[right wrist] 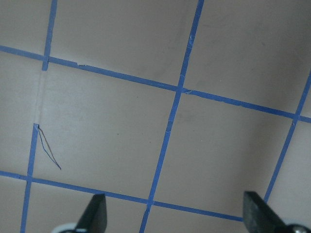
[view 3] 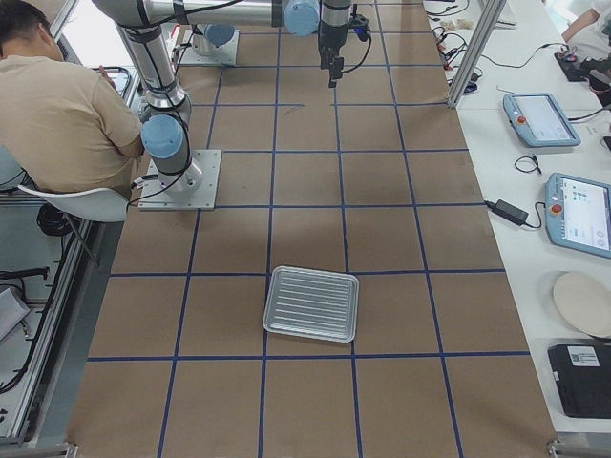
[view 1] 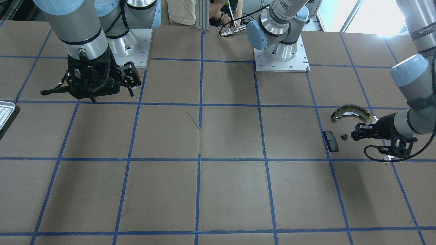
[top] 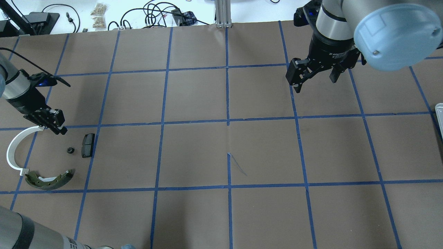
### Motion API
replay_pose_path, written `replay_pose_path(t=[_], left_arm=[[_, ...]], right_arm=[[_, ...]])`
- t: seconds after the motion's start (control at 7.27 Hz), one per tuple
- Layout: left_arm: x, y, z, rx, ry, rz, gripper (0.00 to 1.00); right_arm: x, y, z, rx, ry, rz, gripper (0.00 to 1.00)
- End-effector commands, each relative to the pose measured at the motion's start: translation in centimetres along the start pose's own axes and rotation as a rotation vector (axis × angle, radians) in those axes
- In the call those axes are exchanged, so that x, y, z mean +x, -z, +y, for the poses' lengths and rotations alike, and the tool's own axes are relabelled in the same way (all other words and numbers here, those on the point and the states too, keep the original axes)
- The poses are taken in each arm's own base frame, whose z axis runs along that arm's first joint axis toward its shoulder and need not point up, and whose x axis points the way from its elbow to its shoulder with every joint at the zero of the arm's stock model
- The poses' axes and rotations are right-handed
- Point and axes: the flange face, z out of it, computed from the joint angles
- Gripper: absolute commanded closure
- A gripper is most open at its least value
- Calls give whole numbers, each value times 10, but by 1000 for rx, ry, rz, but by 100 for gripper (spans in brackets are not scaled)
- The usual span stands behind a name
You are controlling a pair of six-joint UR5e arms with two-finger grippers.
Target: Place bearing gear from tray to pile
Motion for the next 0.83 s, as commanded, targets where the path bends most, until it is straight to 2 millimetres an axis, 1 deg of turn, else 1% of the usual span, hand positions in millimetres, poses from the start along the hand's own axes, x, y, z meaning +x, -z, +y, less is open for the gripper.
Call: replay_pose_path(t=[0.0, 0.14, 0.41, 0.55, 0.69], left_arm=[[-18, -35, 13, 51, 1, -36, 100], [-12, -54, 17, 48, 1, -32, 100], [-14, -56, 24, 17, 3, -77, 100], [-15, -59, 24, 13, 4, -73, 100], [-15, -57, 24, 14, 4, -76, 100]], right_arm=[[0, -1, 0, -2, 1, 0, 0], [0, 0, 0, 0, -1, -2, 0], [0, 0, 0, 0, -1, -2, 0], [0, -2, -1, -3, -1, -2, 0], [2, -3, -1, -5, -4, -3, 0]])
